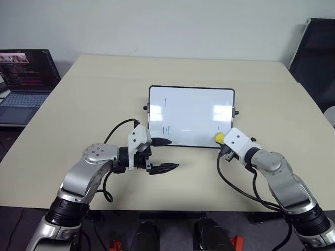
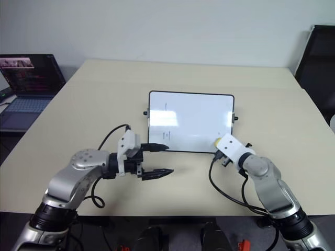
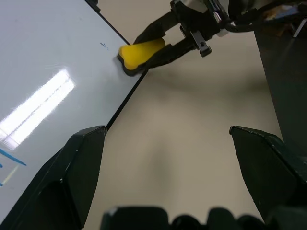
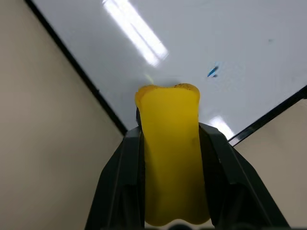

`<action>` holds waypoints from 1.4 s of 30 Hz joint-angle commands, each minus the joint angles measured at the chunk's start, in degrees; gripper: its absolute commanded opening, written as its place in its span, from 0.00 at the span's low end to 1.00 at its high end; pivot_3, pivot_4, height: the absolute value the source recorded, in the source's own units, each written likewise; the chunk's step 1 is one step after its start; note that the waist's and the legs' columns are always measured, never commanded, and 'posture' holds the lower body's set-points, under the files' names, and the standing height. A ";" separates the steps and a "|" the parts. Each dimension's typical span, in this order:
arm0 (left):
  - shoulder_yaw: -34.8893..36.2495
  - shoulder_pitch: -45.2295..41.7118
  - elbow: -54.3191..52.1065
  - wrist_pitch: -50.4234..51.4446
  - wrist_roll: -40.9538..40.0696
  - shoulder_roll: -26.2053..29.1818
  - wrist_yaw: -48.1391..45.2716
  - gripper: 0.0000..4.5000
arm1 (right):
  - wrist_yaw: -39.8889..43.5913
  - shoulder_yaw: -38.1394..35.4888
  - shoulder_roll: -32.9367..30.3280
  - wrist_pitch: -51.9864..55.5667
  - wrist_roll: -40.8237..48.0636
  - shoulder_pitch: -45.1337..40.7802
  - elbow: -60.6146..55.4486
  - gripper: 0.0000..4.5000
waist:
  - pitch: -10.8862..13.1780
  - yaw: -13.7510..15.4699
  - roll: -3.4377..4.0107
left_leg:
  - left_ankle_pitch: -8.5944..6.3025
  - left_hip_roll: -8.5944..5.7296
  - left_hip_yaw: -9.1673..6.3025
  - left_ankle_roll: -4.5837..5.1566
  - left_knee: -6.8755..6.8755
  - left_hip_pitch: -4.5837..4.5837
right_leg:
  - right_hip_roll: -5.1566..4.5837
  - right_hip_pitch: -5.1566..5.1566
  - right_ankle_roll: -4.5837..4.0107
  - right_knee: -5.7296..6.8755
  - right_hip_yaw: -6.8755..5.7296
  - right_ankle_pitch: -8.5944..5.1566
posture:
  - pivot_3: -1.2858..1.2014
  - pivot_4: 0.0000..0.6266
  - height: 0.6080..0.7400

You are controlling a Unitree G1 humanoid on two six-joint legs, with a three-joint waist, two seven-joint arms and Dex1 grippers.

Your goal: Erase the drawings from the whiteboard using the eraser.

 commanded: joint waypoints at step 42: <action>16.14 7.12 -5.11 2.12 -3.25 -2.70 17.22 1.00 | 2.60 -8.52 10.59 -11.99 10.60 3.30 -7.13 0.26 | 0.02 0.14 -0.02 | -0.03 -0.01 -0.07 -0.04 -0.42 -0.15 | 0.00 -0.16 0.09 -0.12 -0.07 -0.10 | 0.52 0.24 1.00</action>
